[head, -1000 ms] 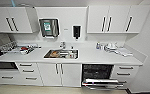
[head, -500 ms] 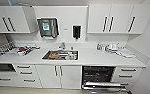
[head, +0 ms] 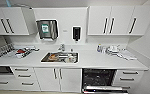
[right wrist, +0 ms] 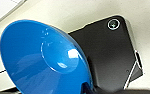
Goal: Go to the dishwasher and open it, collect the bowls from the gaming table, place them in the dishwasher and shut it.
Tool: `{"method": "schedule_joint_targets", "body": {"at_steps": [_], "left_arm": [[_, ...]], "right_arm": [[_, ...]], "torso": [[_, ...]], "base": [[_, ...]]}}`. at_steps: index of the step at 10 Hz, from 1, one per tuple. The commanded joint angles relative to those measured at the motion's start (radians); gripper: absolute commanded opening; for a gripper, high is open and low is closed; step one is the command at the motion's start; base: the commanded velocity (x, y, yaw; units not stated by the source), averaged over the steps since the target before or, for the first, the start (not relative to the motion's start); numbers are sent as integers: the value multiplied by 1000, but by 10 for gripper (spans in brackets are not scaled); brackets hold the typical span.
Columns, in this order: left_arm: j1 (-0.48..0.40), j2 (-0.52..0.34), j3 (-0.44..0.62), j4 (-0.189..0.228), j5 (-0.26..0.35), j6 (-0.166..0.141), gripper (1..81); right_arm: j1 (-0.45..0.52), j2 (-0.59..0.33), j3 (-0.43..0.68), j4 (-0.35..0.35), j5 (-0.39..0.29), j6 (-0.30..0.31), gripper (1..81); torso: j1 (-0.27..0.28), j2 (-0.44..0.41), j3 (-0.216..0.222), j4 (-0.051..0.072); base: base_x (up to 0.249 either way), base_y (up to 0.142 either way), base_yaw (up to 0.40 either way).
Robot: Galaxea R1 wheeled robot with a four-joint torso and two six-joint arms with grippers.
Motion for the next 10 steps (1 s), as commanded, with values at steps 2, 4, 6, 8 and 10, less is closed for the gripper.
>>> {"method": "schedule_joint_targets", "body": {"at_steps": [2,4,6,8,10], "left_arm": [[-71,-31,22,6,20,2,10],[-71,-31,22,6,20,2,10],[-71,-31,21,6,20,2,10],[-68,-31,21,6,20,2,10],[-67,-31,21,6,20,2,10]], "right_arm": [[59,-25,26,-17,-31,-5,10],[59,-25,24,-17,-31,-5,10],[59,-22,21,-17,-31,-5,10],[60,-23,21,-17,-31,-5,10],[59,-22,23,-17,-31,-5,10]], "torso": [[2,0,0,0],[2,0,0,0],[2,0,0,0],[2,0,0,0],[2,0,0,0]], "base": [[125,0,0],[125,0,0],[125,0,0],[125,0,0],[124,0,0]]}}
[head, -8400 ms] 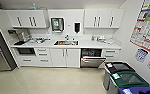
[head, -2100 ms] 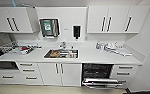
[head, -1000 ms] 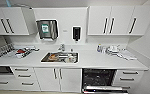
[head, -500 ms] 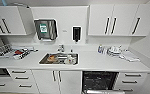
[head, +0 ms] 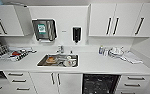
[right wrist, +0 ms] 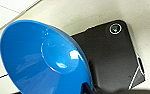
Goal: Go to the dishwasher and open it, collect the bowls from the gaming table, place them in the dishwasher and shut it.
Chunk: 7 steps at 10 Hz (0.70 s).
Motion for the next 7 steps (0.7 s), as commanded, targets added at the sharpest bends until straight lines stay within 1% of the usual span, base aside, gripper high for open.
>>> {"method": "schedule_joint_targets", "body": {"at_steps": [1,7], "left_arm": [[-46,-31,21,6,25,2,10],[-44,-29,21,6,24,2,10]], "right_arm": [[41,-22,21,-16,-36,-4,10],[41,-20,18,-18,-36,-4,10]], "torso": [[0,0,0,0],[0,0,0,0]], "base": [[125,0,0],[125,0,0]]}}
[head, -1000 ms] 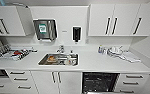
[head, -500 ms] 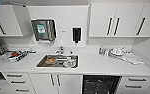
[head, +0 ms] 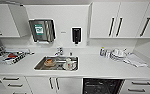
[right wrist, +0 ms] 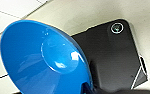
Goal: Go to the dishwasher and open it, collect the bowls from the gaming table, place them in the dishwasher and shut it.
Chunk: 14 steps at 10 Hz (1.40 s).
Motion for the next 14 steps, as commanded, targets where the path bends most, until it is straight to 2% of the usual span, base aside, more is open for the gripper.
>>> {"method": "schedule_joint_targets", "body": {"at_steps": [1,6,13,14], "left_arm": [[-47,-30,19,6,25,2,10],[-47,-30,19,6,25,2,10],[-43,-27,22,5,24,2,10],[-47,-30,27,-1,22,2,10]], "right_arm": [[41,-28,18,-16,-36,-4,10],[46,-25,15,-18,-36,-6,10],[44,-17,7,-18,-38,-4,10],[44,-17,9,-18,-38,-4,10]], "torso": [[0,0,0,0],[0,0,0,0],[0,0,0,0],[0,0,-57,-21]], "base": [[123,0,0],[100,0,0],[0,0,0],[0,0,0]]}}
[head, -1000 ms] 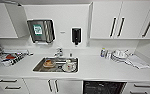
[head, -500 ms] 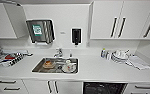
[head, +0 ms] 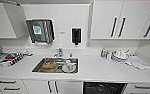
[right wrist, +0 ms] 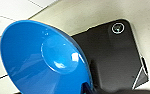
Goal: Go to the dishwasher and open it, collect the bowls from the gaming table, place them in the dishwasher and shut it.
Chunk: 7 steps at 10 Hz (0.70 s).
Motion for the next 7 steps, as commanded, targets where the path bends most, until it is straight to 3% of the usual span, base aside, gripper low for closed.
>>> {"method": "schedule_joint_targets", "body": {"at_steps": [1,2,3,4,5,7], "left_arm": [[-64,-43,37,-3,17,2,10],[-81,-64,69,-6,13,2,10],[-106,-96,126,-9,14,-1,10],[-138,-119,183,-9,25,-10,10],[-178,-132,245,-15,53,-16,10],[-283,-138,373,-35,183,-24,10]], "right_arm": [[42,-23,15,-18,-38,-2,10],[42,-23,15,-18,-38,-2,10],[43,-23,17,-18,-38,-2,10],[43,-21,18,-18,-38,-2,10],[43,-21,21,-18,-36,-2,10],[43,-21,26,-18,-36,-2,10]], "torso": [[0,0,-66,-21],[0,0,-98,-3],[0,0,-118,-8],[0,0,-71,-10],[0,1,-85,-10],[1,1,-95,-10]], "base": [[0,0,0],[0,0,0],[0,0,0],[0,0,0],[0,0,0],[0,0,0]]}}
